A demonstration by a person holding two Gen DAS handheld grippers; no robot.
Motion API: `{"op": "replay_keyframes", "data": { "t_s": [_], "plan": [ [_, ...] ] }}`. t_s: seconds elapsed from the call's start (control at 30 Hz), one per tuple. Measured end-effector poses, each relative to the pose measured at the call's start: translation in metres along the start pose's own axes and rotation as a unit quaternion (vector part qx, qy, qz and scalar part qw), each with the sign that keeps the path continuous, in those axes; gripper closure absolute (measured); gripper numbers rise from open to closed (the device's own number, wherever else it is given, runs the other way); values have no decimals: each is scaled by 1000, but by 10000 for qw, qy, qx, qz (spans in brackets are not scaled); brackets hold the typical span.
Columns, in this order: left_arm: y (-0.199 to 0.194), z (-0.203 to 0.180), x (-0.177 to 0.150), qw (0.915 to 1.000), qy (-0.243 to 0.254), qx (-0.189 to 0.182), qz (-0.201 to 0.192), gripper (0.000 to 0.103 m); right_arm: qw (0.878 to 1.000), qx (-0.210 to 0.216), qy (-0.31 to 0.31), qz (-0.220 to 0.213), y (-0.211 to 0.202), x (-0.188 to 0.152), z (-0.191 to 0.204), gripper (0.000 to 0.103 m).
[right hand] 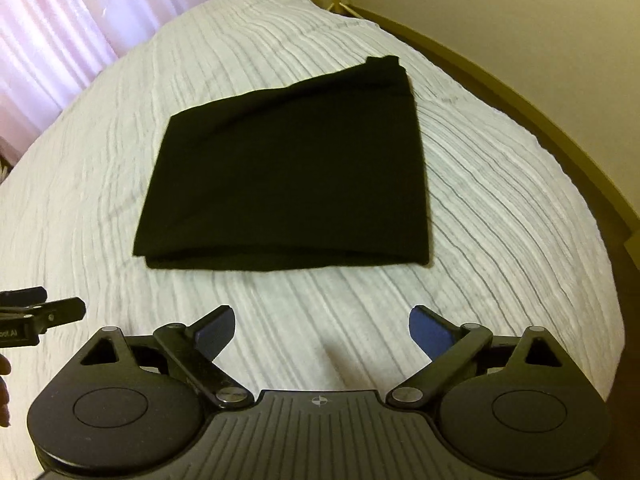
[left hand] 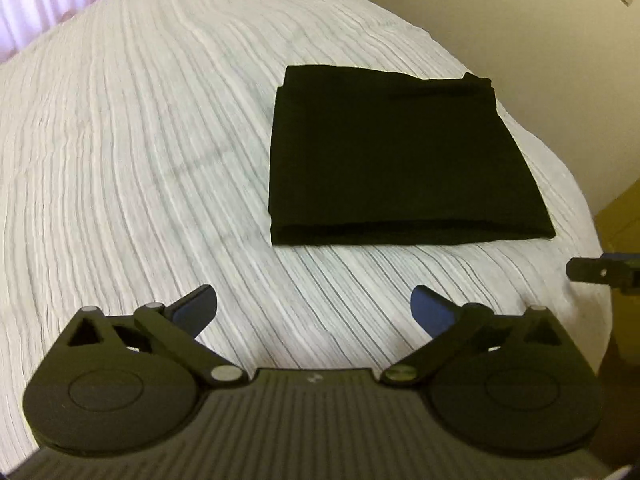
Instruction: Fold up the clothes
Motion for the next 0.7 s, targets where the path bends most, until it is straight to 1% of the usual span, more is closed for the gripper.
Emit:
{"op": "replay_keyframes", "data": {
  "t_s": [0.1, 0.23, 0.3, 0.37, 0.47, 0.5, 0.53, 0.63, 0.7],
  "plan": [
    [-15, 0, -9, 9998, -195, -77, 33, 1, 10000, -47, 59, -64, -15, -8, 5, 6],
    [-40, -1, -19, 9994, -277, -193, 33, 1, 9991, -96, 268, -298, -48, -18, 16, 6],
    [-55, 1, -23, 9996, -232, -184, -41, 1, 9985, -151, 302, -424, -65, -23, 24, 6],
    [-69, 3, -29, 9999, -64, -128, -81, 2, 9978, -190, 337, -542, -82, -28, 34, 6],
    [-92, 7, -36, 9994, 247, 95, -244, 2, 9966, -207, 377, -709, -105, -35, 51, 6],
    [-99, 8, -38, 9991, 286, 112, -291, 2, 9961, -207, 375, -770, -112, -38, 57, 6],
    [-105, 8, -39, 9989, 316, 122, -337, 2, 9956, -208, 374, -828, -119, -40, 63, 6],
    [-117, 5, -41, 9983, 443, -49, -383, 2, 9950, -232, 371, -900, -132, -47, 76, 6],
    [-124, 3, -41, 9972, 570, -55, -472, 2, 9946, -263, 372, -933, -139, -51, 82, 6]
  ]
}}
Point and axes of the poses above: each gripper's, at about its wrist camera, not at the fingertips, and y roughly the way its jaws point, z to its left, x to its top, the point moved 10 cm from there along y, roughly the way its jaws point, and after that the axes turned 4 degrees about -x, right-handed, at the moved point
